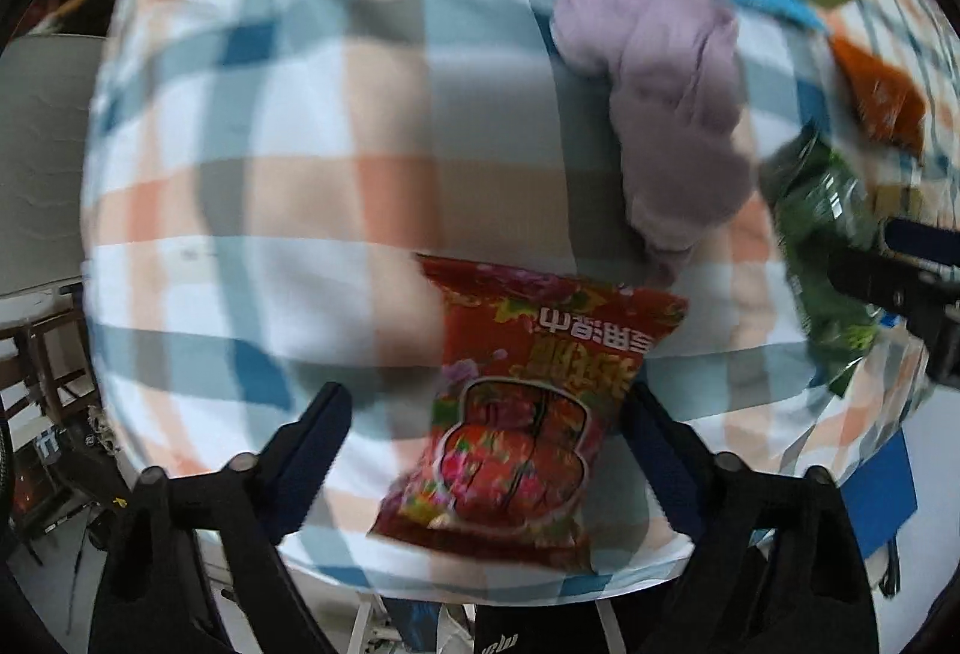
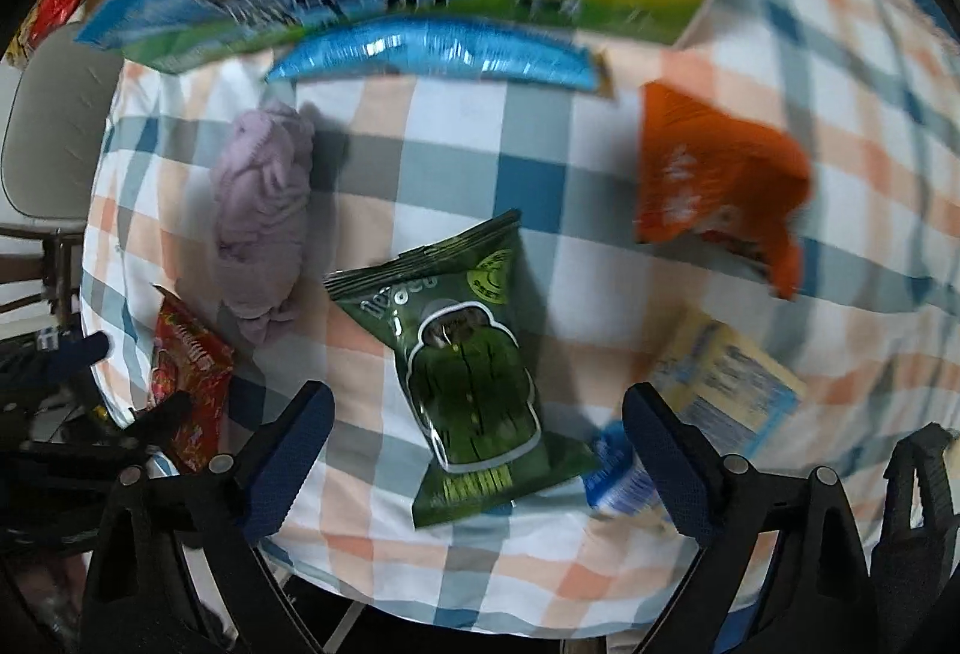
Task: Organize soft objects
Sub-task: 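Grasp the red snack bag with the left tool while the right tool grasps the green bag, then carry both bags into the cardboard box and open both tools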
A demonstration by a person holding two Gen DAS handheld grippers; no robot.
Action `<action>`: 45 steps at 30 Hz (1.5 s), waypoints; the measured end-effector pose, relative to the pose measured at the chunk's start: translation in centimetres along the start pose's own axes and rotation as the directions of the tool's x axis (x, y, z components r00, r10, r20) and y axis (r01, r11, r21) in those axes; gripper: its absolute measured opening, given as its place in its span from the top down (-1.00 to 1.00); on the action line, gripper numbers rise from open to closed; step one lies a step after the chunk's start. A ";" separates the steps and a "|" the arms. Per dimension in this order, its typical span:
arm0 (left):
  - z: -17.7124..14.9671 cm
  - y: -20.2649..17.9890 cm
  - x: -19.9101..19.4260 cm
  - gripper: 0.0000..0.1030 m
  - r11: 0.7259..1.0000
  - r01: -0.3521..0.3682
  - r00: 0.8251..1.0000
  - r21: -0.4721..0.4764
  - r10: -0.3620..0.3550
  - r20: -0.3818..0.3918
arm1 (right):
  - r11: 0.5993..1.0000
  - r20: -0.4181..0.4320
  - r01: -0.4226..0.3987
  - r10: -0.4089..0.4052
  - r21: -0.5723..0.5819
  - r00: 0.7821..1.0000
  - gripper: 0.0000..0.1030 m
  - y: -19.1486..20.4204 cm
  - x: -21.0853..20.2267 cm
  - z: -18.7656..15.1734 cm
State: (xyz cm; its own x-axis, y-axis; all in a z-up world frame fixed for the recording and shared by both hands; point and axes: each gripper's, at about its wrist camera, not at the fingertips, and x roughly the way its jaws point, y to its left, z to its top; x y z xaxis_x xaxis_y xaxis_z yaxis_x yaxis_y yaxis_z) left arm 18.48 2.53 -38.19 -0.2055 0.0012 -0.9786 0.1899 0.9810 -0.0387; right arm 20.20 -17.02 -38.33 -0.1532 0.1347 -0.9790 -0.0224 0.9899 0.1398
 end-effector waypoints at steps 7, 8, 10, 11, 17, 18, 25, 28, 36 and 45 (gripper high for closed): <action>-1.1 0.5 0.3 0.05 0.995 0.068 0.998 -0.075 -0.067 0.017 | 0.999 -0.108 -0.035 0.037 0.017 0.993 -0.17 0.3 4.6 0.6; -1.4 0.7 0.0 0.06 0.990 0.090 0.996 -0.109 -0.087 0.029 | 0.999 -0.111 -0.047 0.049 0.028 0.993 -0.10 0.4 4.9 0.6; -2.0 1.3 -0.1 0.06 0.980 0.115 0.993 -0.162 -0.109 0.049 | 0.996 -0.126 -0.071 0.077 0.049 0.989 0.04 0.9 5.6 0.2; -2.2 1.6 0.0 0.05 0.976 0.121 0.992 -0.180 -0.113 0.052 | 0.995 -0.134 -0.085 0.092 0.057 0.987 0.09 1.3 5.9 0.1; -2.6 1.6 1.6 0.05 0.980 0.133 0.991 -0.149 -0.130 0.030 | 0.995 -0.151 -0.082 0.091 0.063 0.984 0.08 2.2 7.4 -0.5; -2.3 1.4 1.5 0.08 0.978 0.140 0.990 -0.158 -0.135 0.037 | 0.994 -0.156 -0.078 0.089 0.074 0.984 0.08 2.4 8.0 -0.5; -3.4 2.5 -1.4 0.12 0.975 0.104 0.987 -0.195 -0.078 0.140 | 0.993 -0.093 -0.041 0.052 0.114 0.994 0.28 4.9 8.4 -1.7; -4.3 2.7 -4.3 0.13 0.974 0.110 0.976 -0.198 -0.068 0.207 | 0.992 -0.041 -0.030 0.035 0.123 0.999 0.30 6.0 6.7 -2.8; -5.8 0.1 -14.7 0.13 0.980 0.158 0.917 -0.121 -0.101 0.386 | 0.988 0.137 -0.076 0.058 0.132 0.989 0.31 8.7 -1.0 -5.2; 1.1 -1.4 -22.5 0.13 0.975 0.218 0.863 -0.047 -0.170 0.477 | 0.986 0.296 -0.141 0.110 0.084 0.949 0.31 4.6 -15.1 -3.8</action>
State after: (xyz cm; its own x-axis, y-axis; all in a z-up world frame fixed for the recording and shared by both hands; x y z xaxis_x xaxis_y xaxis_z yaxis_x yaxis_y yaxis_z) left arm 23.91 0.93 -16.29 0.2482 -0.2577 -0.9338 0.0955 0.9658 -0.2411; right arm 18.70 -14.62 -22.36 0.1449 0.2500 -0.9573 0.0822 0.9612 0.2635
